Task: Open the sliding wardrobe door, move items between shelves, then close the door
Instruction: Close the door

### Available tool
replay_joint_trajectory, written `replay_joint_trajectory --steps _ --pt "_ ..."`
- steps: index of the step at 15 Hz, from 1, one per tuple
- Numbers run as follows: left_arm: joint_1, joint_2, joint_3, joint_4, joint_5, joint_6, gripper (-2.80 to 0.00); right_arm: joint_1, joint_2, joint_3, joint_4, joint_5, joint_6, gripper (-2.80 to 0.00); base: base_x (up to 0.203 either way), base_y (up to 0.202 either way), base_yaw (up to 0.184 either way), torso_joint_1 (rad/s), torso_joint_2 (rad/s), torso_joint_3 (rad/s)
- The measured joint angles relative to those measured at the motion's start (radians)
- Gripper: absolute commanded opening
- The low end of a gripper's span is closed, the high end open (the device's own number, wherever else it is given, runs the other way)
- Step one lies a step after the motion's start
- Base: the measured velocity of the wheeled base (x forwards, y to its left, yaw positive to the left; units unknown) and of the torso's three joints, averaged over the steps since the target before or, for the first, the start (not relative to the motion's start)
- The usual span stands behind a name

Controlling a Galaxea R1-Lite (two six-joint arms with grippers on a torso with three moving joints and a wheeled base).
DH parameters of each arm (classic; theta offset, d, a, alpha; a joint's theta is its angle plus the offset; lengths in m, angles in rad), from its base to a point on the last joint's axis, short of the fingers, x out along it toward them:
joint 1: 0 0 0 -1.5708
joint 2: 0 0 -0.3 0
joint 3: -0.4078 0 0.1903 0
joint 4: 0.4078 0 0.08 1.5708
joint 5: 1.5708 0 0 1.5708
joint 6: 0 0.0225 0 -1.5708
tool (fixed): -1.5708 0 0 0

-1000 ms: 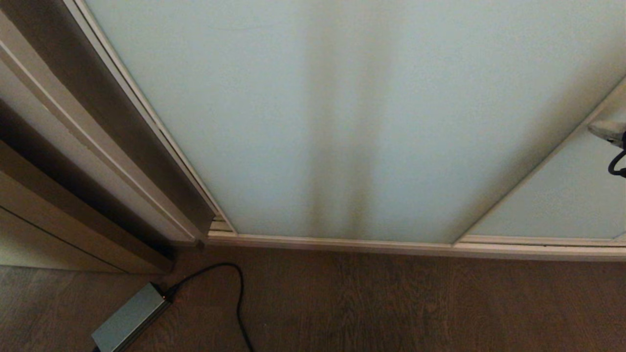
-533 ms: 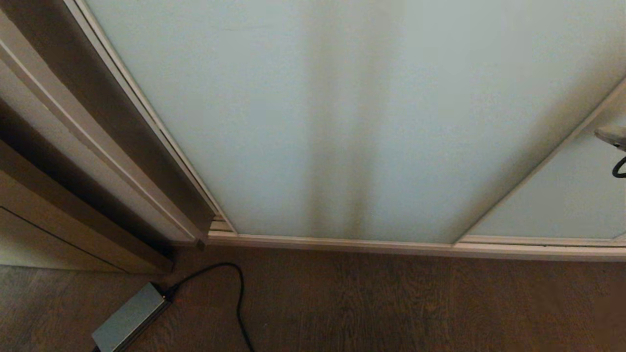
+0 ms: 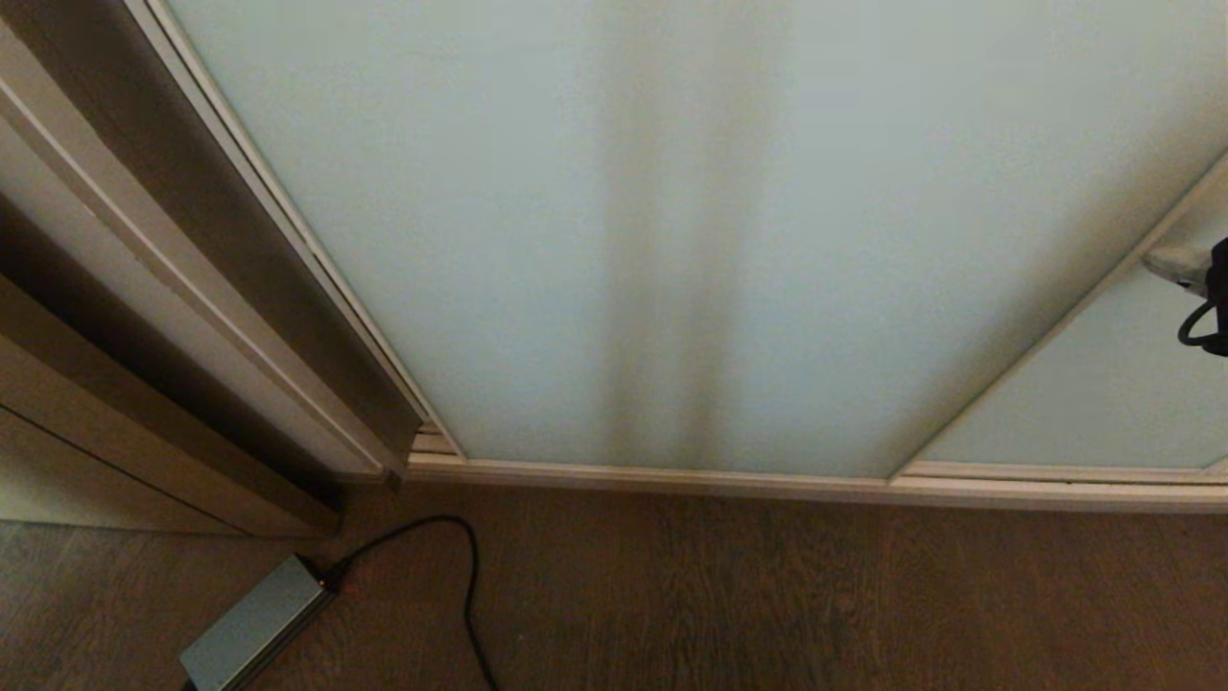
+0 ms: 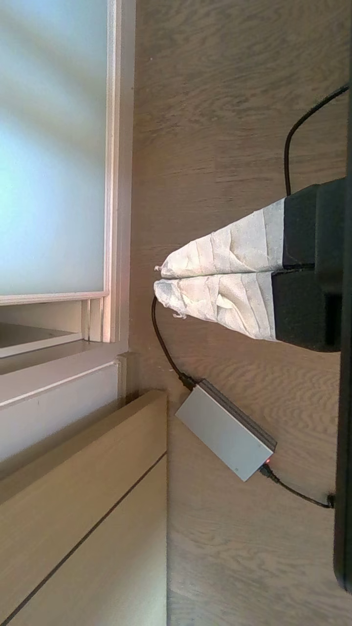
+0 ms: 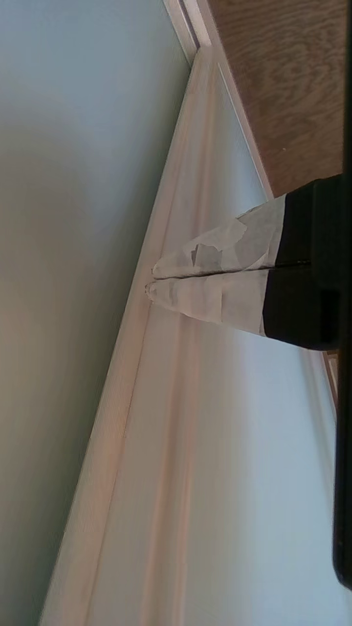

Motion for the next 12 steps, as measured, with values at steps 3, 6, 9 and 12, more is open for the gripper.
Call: replay_joint_trajectory --steps 3,6,9,12 --pt "0.0 0.0 0.0 0.0 0.0 0.0 -2.8 0.019 0.013 -0.008 -0.001 -0.038 0.0 -2.8 0.0 0.0 0.0 0.0 0.0 0.0" --pt "0.0 0.0 0.0 0.0 0.0 0.0 -2.8 0.057 0.023 -0.011 0.0 -0.089 -0.001 -2.8 0.0 0.0 0.0 0.0 0.0 0.0" --pt "0.0 0.0 0.0 0.0 0.0 0.0 -2.8 0.084 0.021 0.004 -0.002 -0.102 -0.001 -2.8 0.0 0.0 0.0 0.0 0.0 0.0" --pt "0.0 0.0 0.0 0.0 0.0 0.0 -2.8 0.095 0.006 0.021 0.001 -0.096 -0.002 -2.8 0.0 0.0 0.0 0.0 0.0 0.0"
